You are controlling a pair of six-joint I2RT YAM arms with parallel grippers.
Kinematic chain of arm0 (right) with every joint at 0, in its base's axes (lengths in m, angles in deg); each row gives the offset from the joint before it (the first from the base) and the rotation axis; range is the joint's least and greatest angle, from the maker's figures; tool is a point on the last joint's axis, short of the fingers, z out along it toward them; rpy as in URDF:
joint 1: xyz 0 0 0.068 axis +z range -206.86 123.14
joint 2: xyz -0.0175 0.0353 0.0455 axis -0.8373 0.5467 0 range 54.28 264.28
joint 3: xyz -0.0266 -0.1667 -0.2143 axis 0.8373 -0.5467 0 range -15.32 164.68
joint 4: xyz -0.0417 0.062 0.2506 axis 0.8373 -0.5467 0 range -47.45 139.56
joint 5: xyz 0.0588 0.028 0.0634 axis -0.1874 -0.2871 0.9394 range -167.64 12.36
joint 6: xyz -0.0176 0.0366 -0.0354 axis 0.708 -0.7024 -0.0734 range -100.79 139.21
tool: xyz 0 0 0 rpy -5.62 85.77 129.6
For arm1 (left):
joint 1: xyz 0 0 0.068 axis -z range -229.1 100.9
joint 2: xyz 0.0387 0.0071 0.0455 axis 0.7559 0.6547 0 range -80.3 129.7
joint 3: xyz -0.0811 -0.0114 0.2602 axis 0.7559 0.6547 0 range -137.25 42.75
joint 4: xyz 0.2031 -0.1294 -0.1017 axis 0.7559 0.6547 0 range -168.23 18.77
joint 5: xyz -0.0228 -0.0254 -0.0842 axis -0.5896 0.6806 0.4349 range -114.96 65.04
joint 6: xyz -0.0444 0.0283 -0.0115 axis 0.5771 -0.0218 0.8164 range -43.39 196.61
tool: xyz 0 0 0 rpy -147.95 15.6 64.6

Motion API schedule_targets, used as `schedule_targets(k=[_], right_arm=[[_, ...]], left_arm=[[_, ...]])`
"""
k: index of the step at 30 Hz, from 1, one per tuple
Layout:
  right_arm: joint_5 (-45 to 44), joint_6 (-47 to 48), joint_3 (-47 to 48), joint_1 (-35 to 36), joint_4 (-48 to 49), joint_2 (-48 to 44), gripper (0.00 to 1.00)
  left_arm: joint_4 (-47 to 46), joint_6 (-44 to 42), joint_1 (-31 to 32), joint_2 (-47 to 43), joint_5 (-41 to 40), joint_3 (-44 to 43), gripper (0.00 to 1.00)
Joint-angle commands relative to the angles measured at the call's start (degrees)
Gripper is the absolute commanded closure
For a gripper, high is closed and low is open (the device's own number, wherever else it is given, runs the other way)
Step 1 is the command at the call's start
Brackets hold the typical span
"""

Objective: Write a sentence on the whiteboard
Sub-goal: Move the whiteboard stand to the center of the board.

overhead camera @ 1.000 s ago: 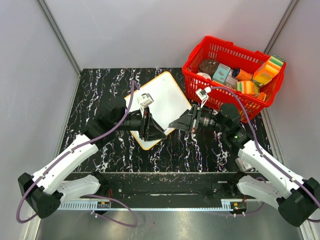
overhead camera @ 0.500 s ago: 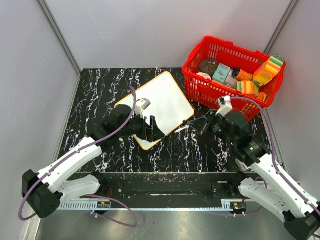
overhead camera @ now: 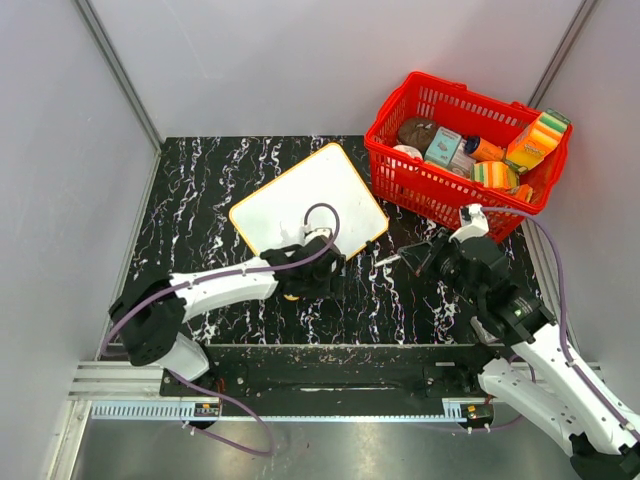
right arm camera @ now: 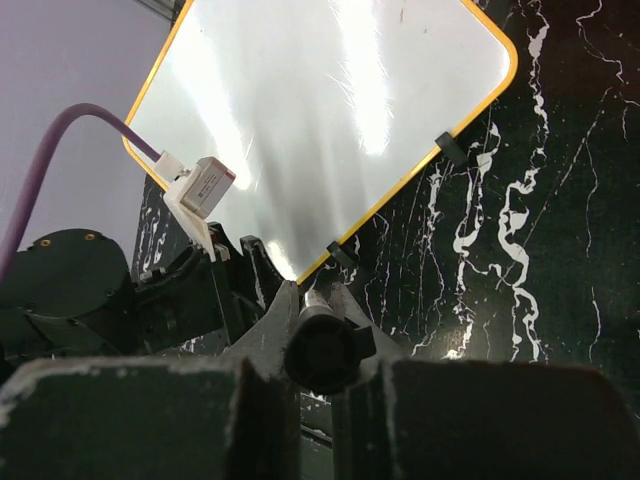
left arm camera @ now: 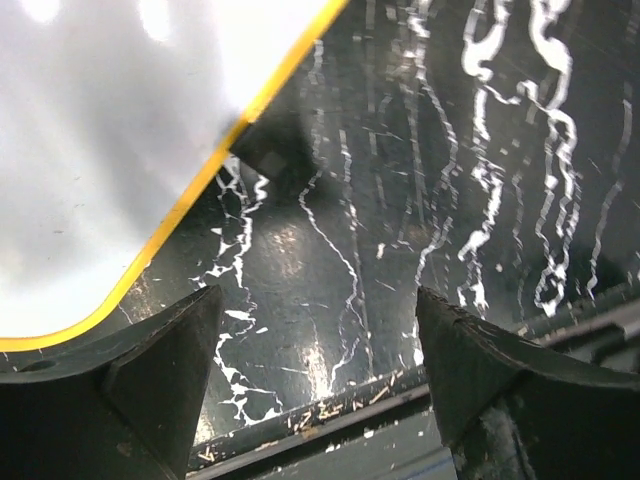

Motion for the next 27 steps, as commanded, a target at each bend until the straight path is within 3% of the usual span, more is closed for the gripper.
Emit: schedule_targets(k=[1, 18, 23, 27], right_arm=[[-2.3, 0.99, -0.63, 0.1, -0.75, -1.74, 1.0], [-2.57, 1.43, -1.42, 0.02, -1.1, -2.71, 1.0], [-2.57, 1.61, -1.42, 0.1, -1.19, -2.8, 1.0], [-2.48, 1.7, -1.69, 0.1, -1.1, -2.89, 1.0]], left_arm=[[0.57, 10.57, 1.04, 2.77, -9.52, -1.58, 0.19], [-2.16, 18.84, 1.57, 17.36, -17.26, -5.53, 0.32], [-0.24, 19.8, 1.4, 19.21, -19.28, -6.58, 0.44], [1.88, 19.02, 0.78, 20.0, -21.04, -7.46, 0.48]])
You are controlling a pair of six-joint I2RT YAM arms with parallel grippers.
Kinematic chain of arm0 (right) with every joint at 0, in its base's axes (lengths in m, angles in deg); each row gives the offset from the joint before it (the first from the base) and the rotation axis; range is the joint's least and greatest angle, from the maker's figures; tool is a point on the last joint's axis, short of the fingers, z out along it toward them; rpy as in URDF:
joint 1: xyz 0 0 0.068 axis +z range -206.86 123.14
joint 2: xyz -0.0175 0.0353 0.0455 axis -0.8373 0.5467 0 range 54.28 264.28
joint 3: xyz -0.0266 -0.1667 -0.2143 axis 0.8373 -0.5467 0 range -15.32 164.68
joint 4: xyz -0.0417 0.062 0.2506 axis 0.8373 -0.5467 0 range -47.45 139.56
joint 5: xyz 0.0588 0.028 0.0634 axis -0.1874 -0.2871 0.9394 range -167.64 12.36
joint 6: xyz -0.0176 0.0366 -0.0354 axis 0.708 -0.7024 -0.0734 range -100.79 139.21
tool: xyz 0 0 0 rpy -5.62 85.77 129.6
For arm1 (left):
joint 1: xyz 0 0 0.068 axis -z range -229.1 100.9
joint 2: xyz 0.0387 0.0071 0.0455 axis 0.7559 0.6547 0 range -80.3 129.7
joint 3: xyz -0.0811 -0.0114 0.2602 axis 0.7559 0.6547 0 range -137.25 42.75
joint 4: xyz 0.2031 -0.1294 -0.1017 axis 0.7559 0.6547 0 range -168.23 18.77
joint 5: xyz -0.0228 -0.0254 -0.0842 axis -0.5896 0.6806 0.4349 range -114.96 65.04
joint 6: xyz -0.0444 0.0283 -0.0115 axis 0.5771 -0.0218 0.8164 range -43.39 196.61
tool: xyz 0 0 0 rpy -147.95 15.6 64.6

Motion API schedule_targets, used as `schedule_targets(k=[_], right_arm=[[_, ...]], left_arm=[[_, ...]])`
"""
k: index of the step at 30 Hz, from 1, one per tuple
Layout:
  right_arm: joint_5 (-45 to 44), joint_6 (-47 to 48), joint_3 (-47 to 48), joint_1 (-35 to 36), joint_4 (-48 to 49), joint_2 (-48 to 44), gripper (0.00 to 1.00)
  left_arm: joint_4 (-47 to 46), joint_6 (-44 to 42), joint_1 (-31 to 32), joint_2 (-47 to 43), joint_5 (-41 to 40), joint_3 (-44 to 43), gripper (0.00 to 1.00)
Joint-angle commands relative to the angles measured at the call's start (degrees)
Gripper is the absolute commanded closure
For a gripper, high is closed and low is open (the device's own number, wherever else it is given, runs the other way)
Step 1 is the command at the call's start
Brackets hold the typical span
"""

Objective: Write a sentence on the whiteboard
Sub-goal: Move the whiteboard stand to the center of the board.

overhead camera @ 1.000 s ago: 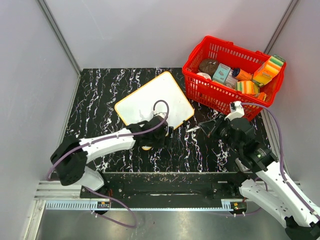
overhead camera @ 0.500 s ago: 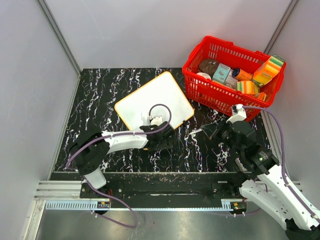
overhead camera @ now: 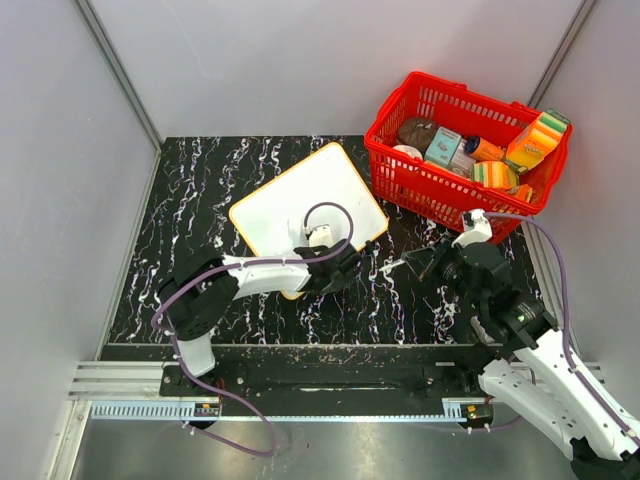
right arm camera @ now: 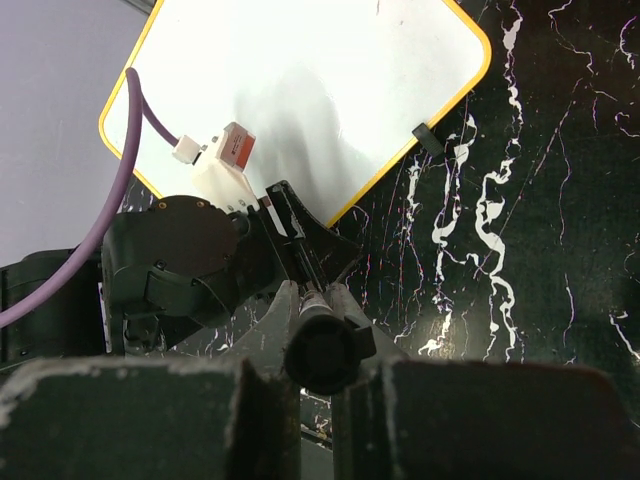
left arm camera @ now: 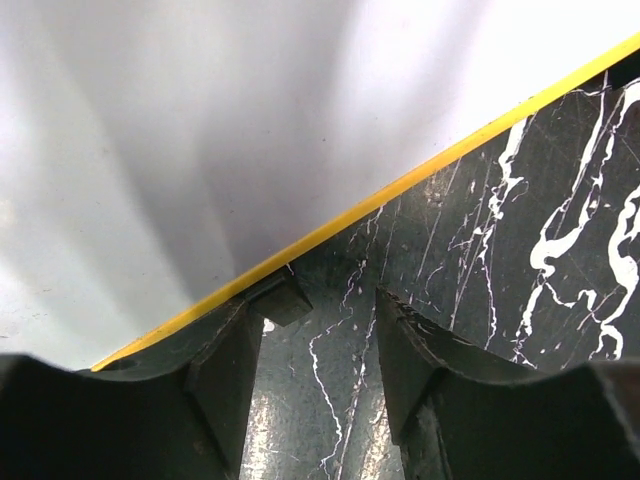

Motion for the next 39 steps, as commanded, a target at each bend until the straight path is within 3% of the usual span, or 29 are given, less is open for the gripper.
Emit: schedule_targets(k=[1, 11, 22, 24, 32, 39], right_arm=[[-1.23, 0.86, -0.22, 0.1, 1.39, -0.42, 1.0], [-0.97, 0.69, -0.57, 0.1, 1.83, -0.24, 1.0], [-0.18, 0.6, -0.92, 0.1, 2.97, 0.2, 1.0], [0.0, 0.43, -0.93, 0.1, 3.32, 0.46, 1.0], [0.09, 0.51, -1.19, 0.1, 3.5, 0.2, 1.0], [0.35, 0.43, -1.1, 0.02, 3.41, 0.28, 1.0]], left_arm=[[3.41, 0.35, -1.34, 3.19, -4.41, -0.75, 0.48], [4.56, -2.02, -4.68, 0.12, -5.56, 3.63, 0.52], [10.01, -8.96, -7.14, -0.41, -9.25, 0.3, 0.56], [10.1, -10.02, -7.67, -0.24, -9.25, 0.12, 0.6], [10.01, -13.19, -7.84, -0.41, -8.37, 0.82, 0.99], [9.92, -12.4, -6.01, -2.95, -7.23, 3.63, 1.0]])
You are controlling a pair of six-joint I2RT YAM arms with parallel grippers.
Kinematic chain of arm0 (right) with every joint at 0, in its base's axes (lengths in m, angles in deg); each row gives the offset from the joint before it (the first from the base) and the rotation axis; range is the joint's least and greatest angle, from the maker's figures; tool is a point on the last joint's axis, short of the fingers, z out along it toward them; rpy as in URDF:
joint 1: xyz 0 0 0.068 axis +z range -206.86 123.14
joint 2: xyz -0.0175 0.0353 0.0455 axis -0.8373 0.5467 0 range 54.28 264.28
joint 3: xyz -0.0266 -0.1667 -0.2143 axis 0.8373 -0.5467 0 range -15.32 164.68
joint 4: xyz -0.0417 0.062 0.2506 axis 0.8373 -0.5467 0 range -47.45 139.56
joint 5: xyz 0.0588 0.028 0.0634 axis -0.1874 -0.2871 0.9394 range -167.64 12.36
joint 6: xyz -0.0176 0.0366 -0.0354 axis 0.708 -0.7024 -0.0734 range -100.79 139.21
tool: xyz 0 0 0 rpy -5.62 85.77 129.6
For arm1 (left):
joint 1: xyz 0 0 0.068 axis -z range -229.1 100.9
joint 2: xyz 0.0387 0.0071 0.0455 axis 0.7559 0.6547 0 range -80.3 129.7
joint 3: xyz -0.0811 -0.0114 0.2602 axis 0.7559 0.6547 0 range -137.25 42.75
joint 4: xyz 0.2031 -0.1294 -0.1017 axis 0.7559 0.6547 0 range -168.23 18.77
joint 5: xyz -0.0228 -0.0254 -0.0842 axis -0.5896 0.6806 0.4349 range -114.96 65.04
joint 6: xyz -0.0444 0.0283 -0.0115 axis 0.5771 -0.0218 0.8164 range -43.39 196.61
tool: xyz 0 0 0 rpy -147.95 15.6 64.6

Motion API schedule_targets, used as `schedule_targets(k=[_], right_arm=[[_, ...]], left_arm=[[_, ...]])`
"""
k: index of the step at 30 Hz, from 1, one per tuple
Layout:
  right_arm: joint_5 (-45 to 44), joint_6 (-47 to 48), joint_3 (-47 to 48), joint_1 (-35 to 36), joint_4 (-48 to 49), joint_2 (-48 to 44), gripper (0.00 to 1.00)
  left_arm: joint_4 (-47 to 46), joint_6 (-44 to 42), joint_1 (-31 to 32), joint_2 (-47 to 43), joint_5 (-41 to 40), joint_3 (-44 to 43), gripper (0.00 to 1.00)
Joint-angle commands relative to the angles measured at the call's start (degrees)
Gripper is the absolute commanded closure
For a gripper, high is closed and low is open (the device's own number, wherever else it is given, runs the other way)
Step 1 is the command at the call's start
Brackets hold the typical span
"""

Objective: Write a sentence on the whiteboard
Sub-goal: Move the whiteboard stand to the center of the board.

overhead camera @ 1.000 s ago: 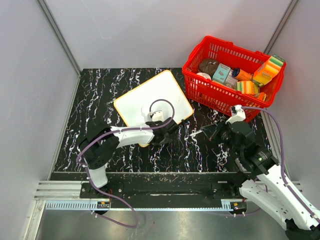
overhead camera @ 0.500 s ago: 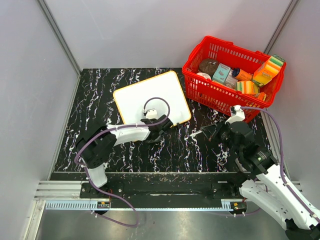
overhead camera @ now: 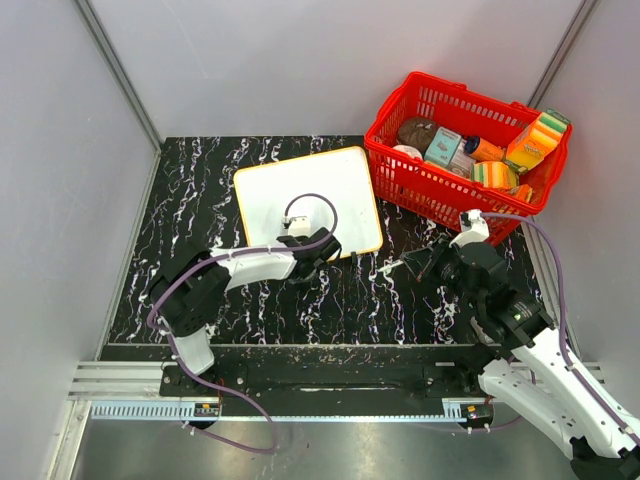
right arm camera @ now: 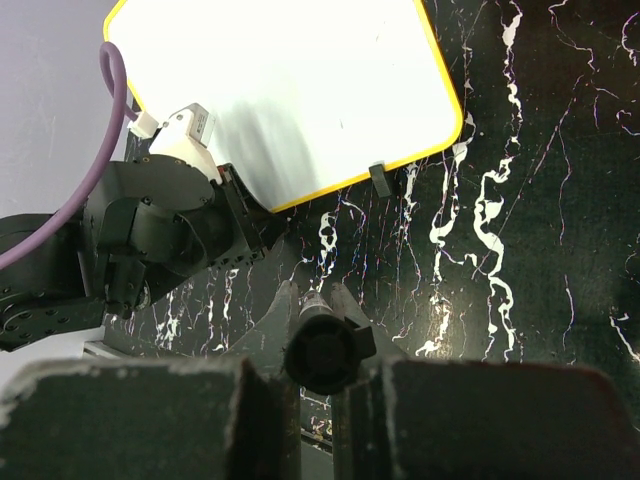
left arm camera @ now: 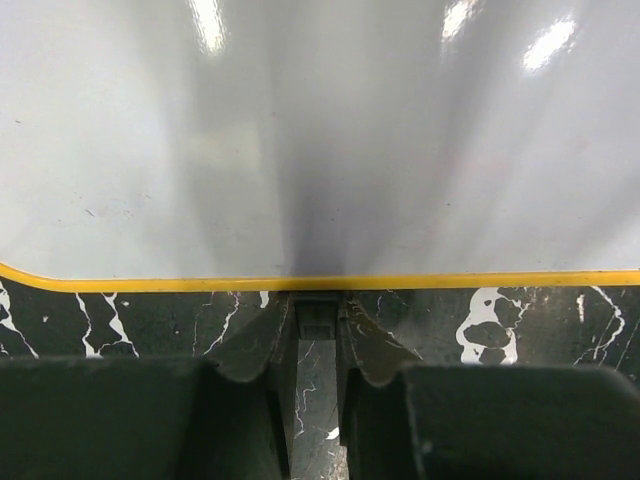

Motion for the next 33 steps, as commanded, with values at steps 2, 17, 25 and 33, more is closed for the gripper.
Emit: schedule_targets(k=[2, 17, 25, 33], right_arm=[[0.18, 0.03, -0.05, 0.02, 2.34, -0.2, 1.0], [0.61, -0.41, -0.49, 0.1, 2.17, -0.99, 1.0], [0.53, -0.41, -0.76, 0.1, 1.55, -1.51, 1.0], [0.26, -0.41, -0.41, 0.1, 0.94, -2.13, 1.0]], left_arm=[[2.34, -0.7, 2.5, -2.48, 1.6, 3.09, 1.0], [9.8, 15.11, 16.03, -6.79, 6.26, 5.82, 1.0], [10.95, 20.74, 22.72, -8.19, 6.09, 5.03, 0.93], [10.95, 20.39, 26.23, -9.6, 7.06, 4.68, 0.4]])
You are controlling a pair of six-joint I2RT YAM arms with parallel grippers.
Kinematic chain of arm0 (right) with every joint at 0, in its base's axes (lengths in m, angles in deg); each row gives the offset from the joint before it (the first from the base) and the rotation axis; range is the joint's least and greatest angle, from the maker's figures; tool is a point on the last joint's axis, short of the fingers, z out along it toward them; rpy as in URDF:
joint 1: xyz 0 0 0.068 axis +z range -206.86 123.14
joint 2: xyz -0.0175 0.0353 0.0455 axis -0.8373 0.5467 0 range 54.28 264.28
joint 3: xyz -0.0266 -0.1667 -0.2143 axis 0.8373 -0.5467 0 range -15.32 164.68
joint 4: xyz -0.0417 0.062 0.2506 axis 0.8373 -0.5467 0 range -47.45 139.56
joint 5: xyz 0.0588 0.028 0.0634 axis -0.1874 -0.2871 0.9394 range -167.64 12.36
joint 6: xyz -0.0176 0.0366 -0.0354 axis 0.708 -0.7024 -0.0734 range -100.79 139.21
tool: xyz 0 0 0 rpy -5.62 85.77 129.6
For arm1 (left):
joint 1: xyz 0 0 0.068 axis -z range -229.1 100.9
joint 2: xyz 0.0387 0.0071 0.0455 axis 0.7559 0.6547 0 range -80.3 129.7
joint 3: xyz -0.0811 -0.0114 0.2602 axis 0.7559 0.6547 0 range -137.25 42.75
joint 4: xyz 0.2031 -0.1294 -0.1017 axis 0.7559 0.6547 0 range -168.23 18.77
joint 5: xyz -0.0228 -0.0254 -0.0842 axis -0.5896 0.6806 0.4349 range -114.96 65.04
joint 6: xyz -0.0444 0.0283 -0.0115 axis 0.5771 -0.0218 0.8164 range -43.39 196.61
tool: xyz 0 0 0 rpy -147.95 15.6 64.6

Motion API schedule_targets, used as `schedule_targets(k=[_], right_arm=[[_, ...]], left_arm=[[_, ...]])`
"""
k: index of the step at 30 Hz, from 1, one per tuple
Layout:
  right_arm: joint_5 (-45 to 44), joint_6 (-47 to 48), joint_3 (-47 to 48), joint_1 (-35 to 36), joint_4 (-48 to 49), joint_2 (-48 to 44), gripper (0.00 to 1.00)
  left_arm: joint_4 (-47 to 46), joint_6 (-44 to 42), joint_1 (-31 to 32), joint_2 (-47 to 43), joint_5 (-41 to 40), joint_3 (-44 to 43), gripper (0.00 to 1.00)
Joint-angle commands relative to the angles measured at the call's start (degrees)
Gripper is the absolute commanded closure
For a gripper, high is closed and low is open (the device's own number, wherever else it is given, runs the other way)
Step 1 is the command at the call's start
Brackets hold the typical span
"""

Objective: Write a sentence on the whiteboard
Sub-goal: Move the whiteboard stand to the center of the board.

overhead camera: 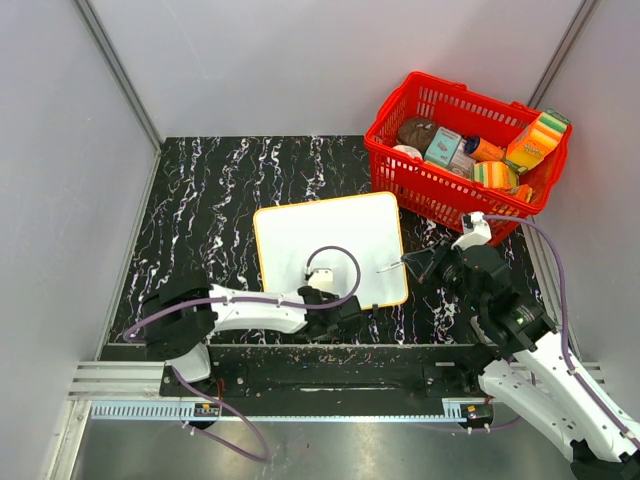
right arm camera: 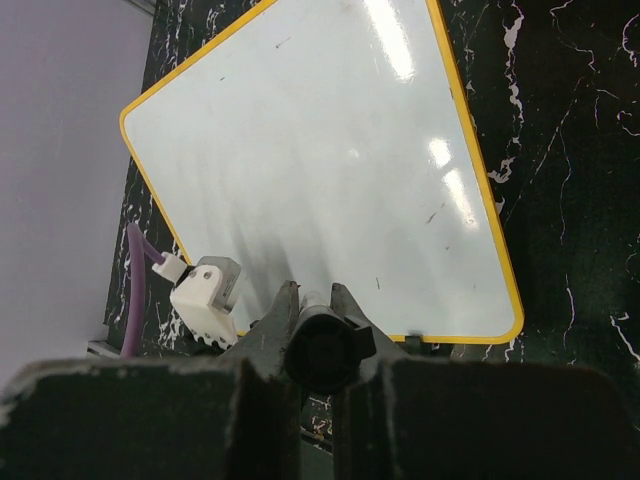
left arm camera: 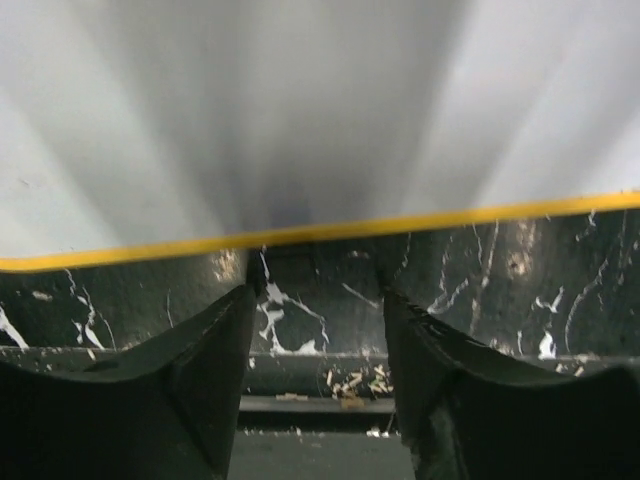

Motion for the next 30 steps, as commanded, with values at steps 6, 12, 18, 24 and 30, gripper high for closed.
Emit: schedule_targets(k=[6, 12, 18, 24, 30], right_arm=[[-0.04, 0.1, 0.87, 0.1, 0.21, -1.04, 1.0], [0.22, 1.32, 1.48, 0.02, -0.4, -1.65, 1.0], [0.84, 2.12, 1.48, 0.1, -0.32, -1.83, 1.0], [0.75, 2.12, 1.4, 0.1, -0.58, -1.66, 1.0], [1.45, 2.73, 1.83, 0.1, -1.02, -0.78, 1.0]], left_arm=[[0.81, -0.19, 4.77, -6.95, 3.43, 0.16, 0.23], [1.43, -6.68, 6.7, -14.94, 4.49, 0.33, 0.14], [-4.02, -16.35, 6.09, -26.81, 4.05, 0.33, 0.01], [-12.81, -25.93, -5.94, -33.32, 13.88, 1.21, 0.01], [-17.29, -32.8, -18.94, -33.76, 24.6, -1.94, 0.01]])
